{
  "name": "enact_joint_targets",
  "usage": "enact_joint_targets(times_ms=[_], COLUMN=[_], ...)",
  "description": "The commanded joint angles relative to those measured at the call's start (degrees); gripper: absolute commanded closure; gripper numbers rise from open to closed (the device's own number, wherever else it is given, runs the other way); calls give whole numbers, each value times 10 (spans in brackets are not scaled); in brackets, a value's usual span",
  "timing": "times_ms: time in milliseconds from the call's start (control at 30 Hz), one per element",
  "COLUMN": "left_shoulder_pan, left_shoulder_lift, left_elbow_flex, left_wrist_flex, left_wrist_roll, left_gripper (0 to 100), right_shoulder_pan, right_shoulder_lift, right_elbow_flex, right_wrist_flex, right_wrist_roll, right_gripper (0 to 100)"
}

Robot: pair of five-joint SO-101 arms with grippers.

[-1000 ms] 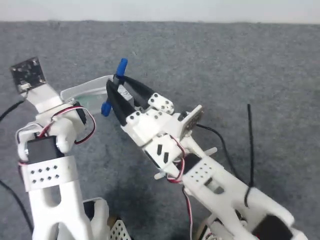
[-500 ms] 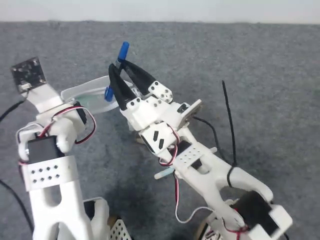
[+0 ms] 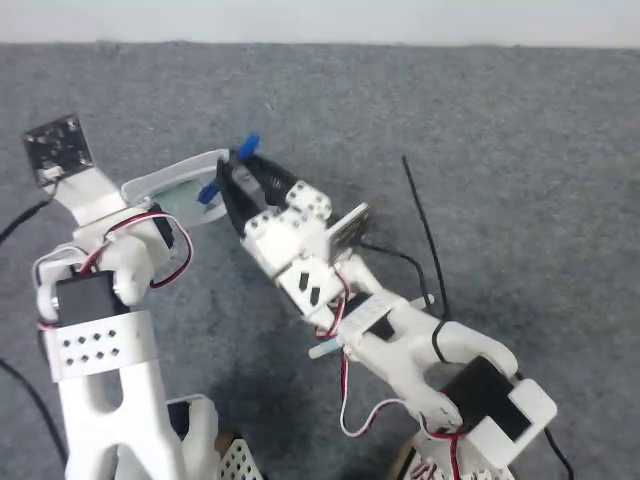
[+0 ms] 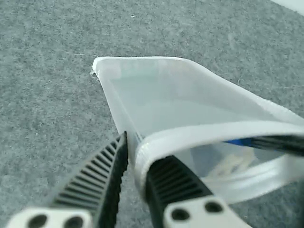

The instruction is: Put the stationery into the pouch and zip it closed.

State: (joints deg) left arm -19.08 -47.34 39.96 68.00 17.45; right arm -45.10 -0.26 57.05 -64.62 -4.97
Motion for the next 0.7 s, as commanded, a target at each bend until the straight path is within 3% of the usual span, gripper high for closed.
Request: enact_joint_targets(times_ms=[0,133,300,500,667], left_shoulder_pan=[4,4,4,3,3], left_shoulder_lift=[-4,-4,-4,-4,-4], left_elbow_flex=[-22,-22,-22,-21,-21], left_wrist_flex=[-10,-10,-10,-10,-10], left_wrist_roll=[4,4,3,-8,-8], left_gripper=[988,988,988,988,988], right_shoulder_pan=[-22,-46,-52,-52,-52], right_shoulder_lift=[-50,-79,-102,-156,-222], right_elbow_flex=[33,64,62,56,65], right_wrist_flex=[-5,1,97,208,276], right_wrist_roll=[34,66,79,77,76], right_gripper=[992,989,979,814,836])
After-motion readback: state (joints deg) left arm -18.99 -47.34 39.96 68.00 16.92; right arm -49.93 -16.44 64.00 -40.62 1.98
